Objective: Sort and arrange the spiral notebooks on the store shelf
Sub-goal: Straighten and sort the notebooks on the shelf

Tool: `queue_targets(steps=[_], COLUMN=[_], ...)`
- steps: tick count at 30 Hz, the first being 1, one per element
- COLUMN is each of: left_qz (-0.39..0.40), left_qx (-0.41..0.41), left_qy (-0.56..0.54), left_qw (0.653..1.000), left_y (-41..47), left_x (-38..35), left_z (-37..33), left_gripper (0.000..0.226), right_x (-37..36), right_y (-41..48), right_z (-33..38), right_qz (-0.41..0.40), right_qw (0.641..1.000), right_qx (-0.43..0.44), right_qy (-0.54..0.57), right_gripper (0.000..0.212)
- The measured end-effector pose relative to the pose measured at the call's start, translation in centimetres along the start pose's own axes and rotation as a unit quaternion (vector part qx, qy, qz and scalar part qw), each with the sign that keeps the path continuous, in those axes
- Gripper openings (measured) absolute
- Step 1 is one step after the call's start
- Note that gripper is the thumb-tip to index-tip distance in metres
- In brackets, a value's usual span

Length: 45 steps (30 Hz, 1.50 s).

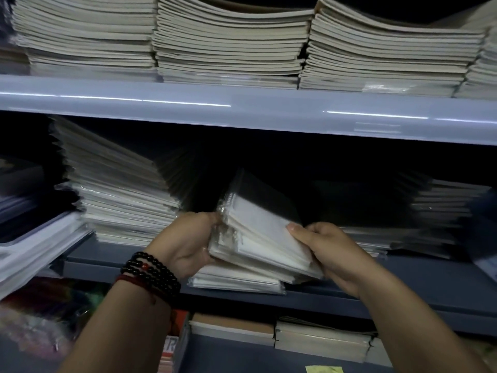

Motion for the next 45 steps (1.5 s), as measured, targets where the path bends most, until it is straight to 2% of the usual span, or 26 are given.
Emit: queue_targets(steps=[3,6,10,12,15,16,18,21,23,26,28,30,32,33,35,36,37,38,39,40,41,42,43,45], left_qz=[-0.032,-0.071,-0.175,-0.246,-0.352,-0.366,-0.378,-0.361,-0.344,-0.336,-0.324,-0.294,-0.262,-0.244,-0.212,-0.195,-0.176,-0.155,-0.141,-0.127,-0.114,-0.102,-0.095,-0.089], left_qx=[-0.006,-0.024,-0.117,-0.199,-0.289,-0.306,-0.327,-0.326,-0.308,-0.296,-0.283,-0.254,-0.231,-0.223,-0.212,-0.212,-0.214,-0.213,-0.21,-0.206,-0.201,-0.196,-0.189,-0.18], left_qy=[-0.006,-0.025,0.036,0.11,0.25,0.264,0.257,0.201,0.141,0.083,0.044,-0.022,-0.081,-0.106,-0.156,-0.178,-0.194,-0.206,-0.214,-0.217,-0.213,-0.207,-0.196,-0.153], left_qw=[0.999,0.997,0.977,0.942,0.855,0.838,0.827,0.85,0.876,0.89,0.902,0.921,0.934,0.938,0.941,0.941,0.941,0.942,0.943,0.946,0.949,0.953,0.957,0.968], left_y=[-0.4,-0.7,-1.7,-3.1,-5.6,-6.3,-7.2,-6.8,-6.4,-6.5,-6.8,-7.0,-6.9,-6.8,-6.5,-6.4,-6.3,-6.0,-5.8,-5.6,-5.5,-5.5,-5.5,-5.6], left_x=[1.0,1.6,2.1,2.6,3.3,3.4,3.7,4.1,4.6,5.8,6.8,7.7,8.5,8.8,8.7,8.4,7.9,7.2,6.6,5.8,5.0,4.2,3.4,2.3], left_z=[0.1,-0.2,-1.2,-2.1,-3.6,-4.0,-4.5,-4.2,-3.7,-3.5,-3.5,-3.3,-3.0,-2.8,-2.4,-2.2,-1.9,-1.6,-1.2,-0.8,-0.4,-0.1,0.1,0.4], left_gripper=[0.024,0.028,0.019,0.016,0.012,0.01,0.011,0.009,0.006,0.005,0.008,0.011,0.012,0.017,0.025,0.023,0.023,0.026,0.031,0.033,0.034,0.035,0.035,0.03], right_x=[-0.1,0.0,0.1,-0.1,-0.6,-0.8,-1.2,-1.2,-1.0,-0.8,-0.7,-0.4,-0.1,0.0,-0.4,-1.0,-1.6,-2.5,-3.4,-4.3,-5.0,-5.4,-5.6,-5.5], right_y=[0.0,-0.1,-0.4,-0.3,-0.4,-0.5,-0.8,-0.8,-1.0,-1.0,-1.0,-0.9,-0.7,-0.5,-0.6,-0.9,-1.3,-1.7,-2.2,-2.8,-3.3,-3.5,-3.5,-3.7], right_z=[0.0,0.3,0.6,0.5,-0.1,-0.2,-0.2,0.0,0.4,0.4,0.4,0.6,1.1,1.2,1.5,2.0,2.4,3.0,3.5,3.9,4.1,4.1,3.9,4.0], right_qz=[0.0,0.014,0.032,0.028,0.016,0.014,0.005,-0.004,-0.013,-0.021,-0.026,-0.042,-0.076,-0.11,-0.186,-0.213,-0.213,-0.18,-0.117,-0.038,0.026,0.069,0.08,0.043], right_qw=[1.0,0.995,0.989,0.99,0.997,0.998,0.999,1.0,0.997,0.995,0.994,0.987,0.965,0.942,0.889,0.873,0.879,0.911,0.953,0.979,0.986,0.983,0.981,0.975], right_qx=[-0.001,-0.039,-0.058,-0.051,-0.021,-0.015,-0.006,0.015,0.031,0.042,0.043,0.037,0.057,0.079,0.16,0.213,0.253,0.268,0.247,0.199,0.155,0.136,0.136,0.146], right_qy=[0.013,0.096,0.132,0.127,0.074,0.055,0.039,-0.025,-0.069,-0.083,-0.099,-0.148,-0.246,-0.308,-0.387,-0.385,-0.343,-0.254,-0.134,-0.019,0.063,0.098,0.113,0.16], right_gripper=[0.05,0.042,0.039,0.041,0.041,0.041,0.044,0.053,0.039,0.025,0.027,0.039,0.046,0.046,0.044,0.039,0.035,0.033,0.034,0.034,0.032,0.028,0.023,0.018])
Point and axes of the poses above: each hand's wrist, its own y-axis towards the middle knuckle, its own x-axis out of the back of the hand, z = x × y, the point moved 1 cm from there along y, towards the middle knuckle, and after that the axes turned 6 degrees about y, right-handed, at the moved point
